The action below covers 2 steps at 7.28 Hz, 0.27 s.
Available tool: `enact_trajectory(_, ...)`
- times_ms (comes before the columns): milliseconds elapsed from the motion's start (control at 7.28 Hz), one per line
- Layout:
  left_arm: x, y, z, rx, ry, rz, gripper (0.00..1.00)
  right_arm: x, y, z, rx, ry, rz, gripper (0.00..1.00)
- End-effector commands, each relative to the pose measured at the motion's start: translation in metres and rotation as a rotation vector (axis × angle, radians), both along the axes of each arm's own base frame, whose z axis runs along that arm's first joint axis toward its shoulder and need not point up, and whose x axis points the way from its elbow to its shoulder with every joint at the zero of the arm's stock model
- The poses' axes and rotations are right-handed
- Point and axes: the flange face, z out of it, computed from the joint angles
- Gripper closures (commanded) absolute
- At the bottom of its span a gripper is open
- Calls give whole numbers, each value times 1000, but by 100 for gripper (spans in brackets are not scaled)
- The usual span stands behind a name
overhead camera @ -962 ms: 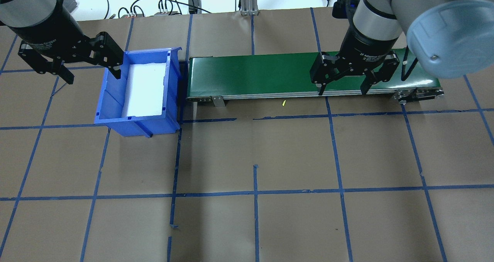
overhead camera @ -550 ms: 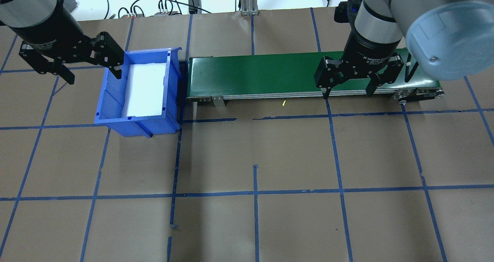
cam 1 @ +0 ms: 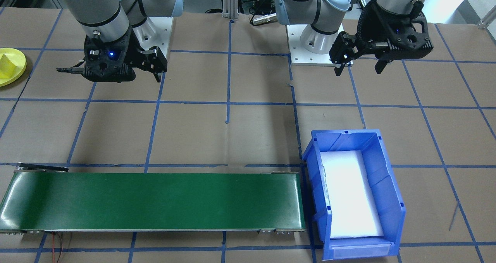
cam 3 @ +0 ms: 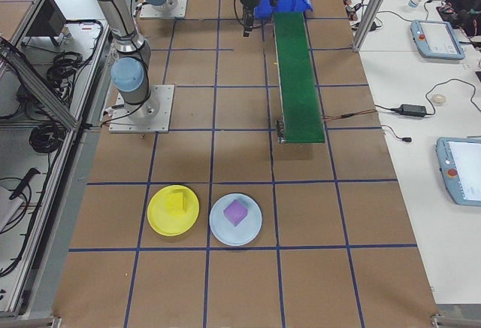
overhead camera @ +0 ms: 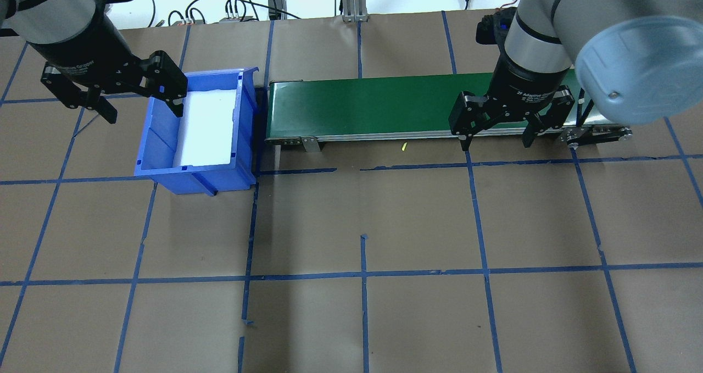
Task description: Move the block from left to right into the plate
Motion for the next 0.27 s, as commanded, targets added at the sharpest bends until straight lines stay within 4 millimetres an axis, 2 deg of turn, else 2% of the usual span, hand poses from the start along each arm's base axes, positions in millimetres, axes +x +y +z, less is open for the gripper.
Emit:
enact_trajectory(0, -14, 1, -7, 6, -6, -31, 0, -2, 0, -2, 3, 2, -5, 0)
enact_trajectory(137, -15, 1, -7, 6, -3, -28, 0, -2, 0, -3, 6, 4, -3, 0)
